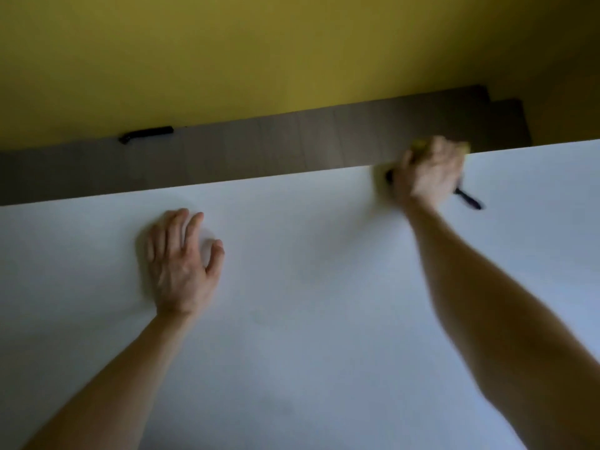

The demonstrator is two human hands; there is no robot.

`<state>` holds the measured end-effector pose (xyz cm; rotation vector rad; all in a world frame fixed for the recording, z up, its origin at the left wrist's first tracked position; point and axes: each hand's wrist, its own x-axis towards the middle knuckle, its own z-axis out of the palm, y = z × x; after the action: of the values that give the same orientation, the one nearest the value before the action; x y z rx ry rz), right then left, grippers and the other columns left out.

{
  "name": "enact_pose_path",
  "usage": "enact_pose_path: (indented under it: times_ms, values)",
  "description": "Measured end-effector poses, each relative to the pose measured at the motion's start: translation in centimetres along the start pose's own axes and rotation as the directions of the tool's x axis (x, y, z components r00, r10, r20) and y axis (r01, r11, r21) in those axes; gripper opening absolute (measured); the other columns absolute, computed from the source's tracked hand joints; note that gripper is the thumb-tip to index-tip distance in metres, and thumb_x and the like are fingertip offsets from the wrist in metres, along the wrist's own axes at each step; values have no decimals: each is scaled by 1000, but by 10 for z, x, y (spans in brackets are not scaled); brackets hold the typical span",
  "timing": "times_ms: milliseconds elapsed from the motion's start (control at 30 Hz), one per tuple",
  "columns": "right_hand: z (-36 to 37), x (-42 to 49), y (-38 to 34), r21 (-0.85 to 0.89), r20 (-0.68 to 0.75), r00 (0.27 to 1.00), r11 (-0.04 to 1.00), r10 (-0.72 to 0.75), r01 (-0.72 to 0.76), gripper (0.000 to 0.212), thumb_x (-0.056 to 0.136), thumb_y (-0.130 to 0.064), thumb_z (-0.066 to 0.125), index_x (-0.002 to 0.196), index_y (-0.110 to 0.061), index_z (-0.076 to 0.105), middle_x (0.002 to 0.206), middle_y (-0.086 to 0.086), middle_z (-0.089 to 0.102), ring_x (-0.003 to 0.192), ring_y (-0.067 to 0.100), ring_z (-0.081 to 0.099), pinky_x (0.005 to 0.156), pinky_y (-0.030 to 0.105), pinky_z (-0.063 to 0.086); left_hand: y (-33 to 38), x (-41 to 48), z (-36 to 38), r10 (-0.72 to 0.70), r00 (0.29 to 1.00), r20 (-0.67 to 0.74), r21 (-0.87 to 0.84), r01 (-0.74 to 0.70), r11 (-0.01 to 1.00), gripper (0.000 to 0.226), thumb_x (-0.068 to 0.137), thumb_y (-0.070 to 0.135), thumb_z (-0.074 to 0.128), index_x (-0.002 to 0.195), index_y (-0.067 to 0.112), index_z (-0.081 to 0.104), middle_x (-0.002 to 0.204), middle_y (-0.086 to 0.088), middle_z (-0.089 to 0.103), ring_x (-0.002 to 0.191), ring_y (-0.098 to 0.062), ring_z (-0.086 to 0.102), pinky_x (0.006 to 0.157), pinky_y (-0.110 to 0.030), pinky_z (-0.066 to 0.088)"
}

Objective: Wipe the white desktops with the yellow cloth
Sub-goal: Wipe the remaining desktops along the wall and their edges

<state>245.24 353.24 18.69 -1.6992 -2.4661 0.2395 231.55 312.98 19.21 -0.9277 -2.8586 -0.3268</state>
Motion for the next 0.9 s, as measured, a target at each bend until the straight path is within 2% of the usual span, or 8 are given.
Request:
enact_pose_path:
  times_ms: [67, 133, 267, 333, 500, 633, 733, 900]
  values:
    - [9, -41, -69, 70, 41, 955, 954, -294, 290, 30, 94, -36, 50, 96, -10, 67, 93, 19, 69, 96, 43, 66, 102, 53, 47, 31, 0, 7, 31, 999, 12, -12, -31, 999, 52, 103, 37, 57, 149, 12, 57, 155, -14, 54, 145, -40, 48, 125, -54, 29]
    - [18, -87, -121, 159, 126, 801, 809, -586, 566, 32, 96, -40, 48, 96, -14, 66, 91, 13, 70, 93, 38, 65, 107, 51, 42, 61, 0, 15, 29, 999, 15, -21, -29, 999, 51, 103, 36, 58, 149, 12, 57, 154, -14, 55, 144, -40, 50, 123, -53, 31]
    - [15, -71, -112, 280, 220, 596, 635, -772, 719, 51, 92, -53, 41, 114, -16, 69, 103, 10, 73, 102, 37, 66, 101, 46, 43, 115, 14, 25, 32, 999, -6, -31, -33, 999, 47, 102, 33, 58, 145, 14, 59, 147, -13, 58, 133, -41, 55, 115, -53, 37]
    - [8, -24, -59, 285, 236, 611, 655, -755, 700, 54, 92, -58, 45, 124, -22, 68, 112, 9, 74, 108, 36, 67, 102, 44, 46, 138, 22, 33, 34, 999, -6, -37, -34, 999, 47, 102, 34, 58, 146, 16, 60, 146, -13, 59, 132, -41, 56, 115, -54, 38]
    - [-32, 97, 126, 127, 138, 906, 914, -401, 385, 45, 97, -53, 49, 116, -15, 65, 109, 18, 70, 105, 41, 63, 102, 49, 45, 163, 19, 46, 35, 999, -2, 3, -35, 999, 47, 102, 40, 59, 146, 24, 63, 155, -12, 53, 141, -41, 50, 120, -55, 32]
    - [-24, 98, 125, -34, 23, 996, 996, -84, 85, 53, 93, -47, 39, 115, -7, 64, 113, 24, 68, 112, 42, 60, 117, 53, 39, 161, 20, 47, 21, 1000, -14, 21, -21, 1000, 46, 102, 38, 60, 145, 24, 64, 154, -13, 54, 140, -42, 51, 119, -56, 34]
    - [-4, 33, 27, 20, 89, 954, 958, -287, 286, 43, 94, -48, 42, 108, -14, 64, 108, 16, 70, 107, 38, 63, 112, 49, 40, 162, 20, 47, 23, 1000, -1, 29, -23, 999, 47, 101, 38, 59, 145, 25, 65, 154, -12, 54, 141, -41, 50, 119, -56, 34]
    - [22, -61, -87, 280, 163, 706, 719, -689, 637, 32, 95, -41, 54, 100, -13, 66, 96, 13, 70, 94, 38, 64, 106, 51, 42, 160, 18, 50, 6, 1000, -8, 58, -5, 998, 43, 104, 40, 55, 139, 19, 66, 155, -15, 54, 139, -42, 51, 117, -56, 36]
